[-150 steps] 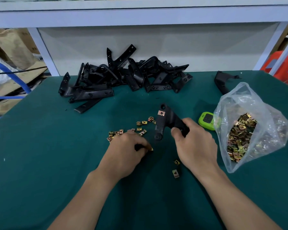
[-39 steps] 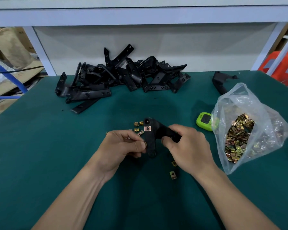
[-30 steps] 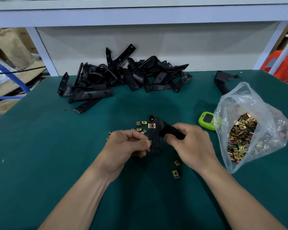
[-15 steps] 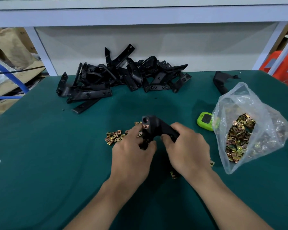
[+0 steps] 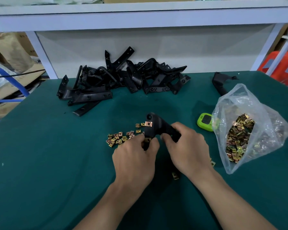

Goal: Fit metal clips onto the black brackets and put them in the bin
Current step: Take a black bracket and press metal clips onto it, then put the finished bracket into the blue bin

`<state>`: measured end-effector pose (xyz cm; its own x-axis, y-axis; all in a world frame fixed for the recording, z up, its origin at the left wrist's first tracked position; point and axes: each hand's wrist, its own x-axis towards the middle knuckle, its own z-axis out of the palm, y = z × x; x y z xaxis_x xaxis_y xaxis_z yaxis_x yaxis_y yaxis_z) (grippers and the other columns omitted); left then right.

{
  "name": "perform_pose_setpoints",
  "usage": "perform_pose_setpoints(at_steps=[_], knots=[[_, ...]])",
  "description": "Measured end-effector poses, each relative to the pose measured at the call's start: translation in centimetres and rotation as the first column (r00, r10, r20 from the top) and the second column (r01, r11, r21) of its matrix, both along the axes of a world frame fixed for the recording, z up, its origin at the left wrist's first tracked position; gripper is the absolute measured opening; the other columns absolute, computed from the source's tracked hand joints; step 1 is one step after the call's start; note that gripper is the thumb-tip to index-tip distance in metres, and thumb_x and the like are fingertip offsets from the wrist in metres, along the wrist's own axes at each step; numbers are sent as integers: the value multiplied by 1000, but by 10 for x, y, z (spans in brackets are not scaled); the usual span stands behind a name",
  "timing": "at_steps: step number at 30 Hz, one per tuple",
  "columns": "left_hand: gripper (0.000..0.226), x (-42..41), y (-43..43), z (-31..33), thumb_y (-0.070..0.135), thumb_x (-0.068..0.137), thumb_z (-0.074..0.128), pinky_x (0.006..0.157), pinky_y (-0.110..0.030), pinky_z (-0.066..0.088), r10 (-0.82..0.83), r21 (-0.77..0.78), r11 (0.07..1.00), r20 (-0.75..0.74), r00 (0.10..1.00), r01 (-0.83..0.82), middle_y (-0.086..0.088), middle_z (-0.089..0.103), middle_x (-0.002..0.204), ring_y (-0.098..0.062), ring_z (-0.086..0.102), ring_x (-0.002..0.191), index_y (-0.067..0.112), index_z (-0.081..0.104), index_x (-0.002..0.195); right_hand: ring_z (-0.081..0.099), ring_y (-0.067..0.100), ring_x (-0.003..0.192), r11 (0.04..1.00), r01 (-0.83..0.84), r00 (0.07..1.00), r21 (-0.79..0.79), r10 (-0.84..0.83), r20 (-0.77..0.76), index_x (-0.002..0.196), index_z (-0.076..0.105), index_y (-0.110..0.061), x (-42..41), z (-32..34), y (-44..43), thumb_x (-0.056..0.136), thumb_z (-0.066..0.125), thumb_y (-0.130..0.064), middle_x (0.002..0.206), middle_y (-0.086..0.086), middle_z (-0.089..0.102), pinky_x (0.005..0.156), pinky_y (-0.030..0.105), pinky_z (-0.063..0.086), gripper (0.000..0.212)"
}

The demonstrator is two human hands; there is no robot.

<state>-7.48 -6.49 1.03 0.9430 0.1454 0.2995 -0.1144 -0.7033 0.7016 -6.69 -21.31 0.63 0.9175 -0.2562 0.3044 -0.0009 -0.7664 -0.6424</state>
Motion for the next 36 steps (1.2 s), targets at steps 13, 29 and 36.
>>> perform_pose_setpoints(at_steps=[13, 29, 36], knots=[[12, -8, 9, 29, 31, 96, 63, 62, -16, 47, -88, -336, 925, 268, 959, 178, 14, 67, 78, -9, 64, 69, 42, 64, 100, 58, 10, 60, 905, -349, 930, 244, 365, -25, 107, 60, -37, -40, 48, 4, 87, 61, -15, 76, -6, 66, 52, 25, 45, 30], [23, -60, -242, 120, 27, 81, 62, 53, -27, 45, -773, -557, 563, -93, 627, 611, -5, 73, 66, -19, 60, 51, 10, 72, 70, 68, 23, 73, 359, 90, 973, 929, -229, -5, 123, 64, -4, -222, 86, -195, 95, 50, 10, 90, 16, 72, 65, 28, 58, 34], [12, -127, -374, 85, 22, 78, 65, 66, -29, 46, -849, -649, 526, -355, 392, 550, 1, 77, 70, -21, 69, 72, 17, 68, 68, 76, 35, 86, -148, 47, 847, 988, -519, -118, 118, 58, 13, -303, 53, -271, 99, 45, 4, 110, 34, 70, 64, 36, 62, 25]])
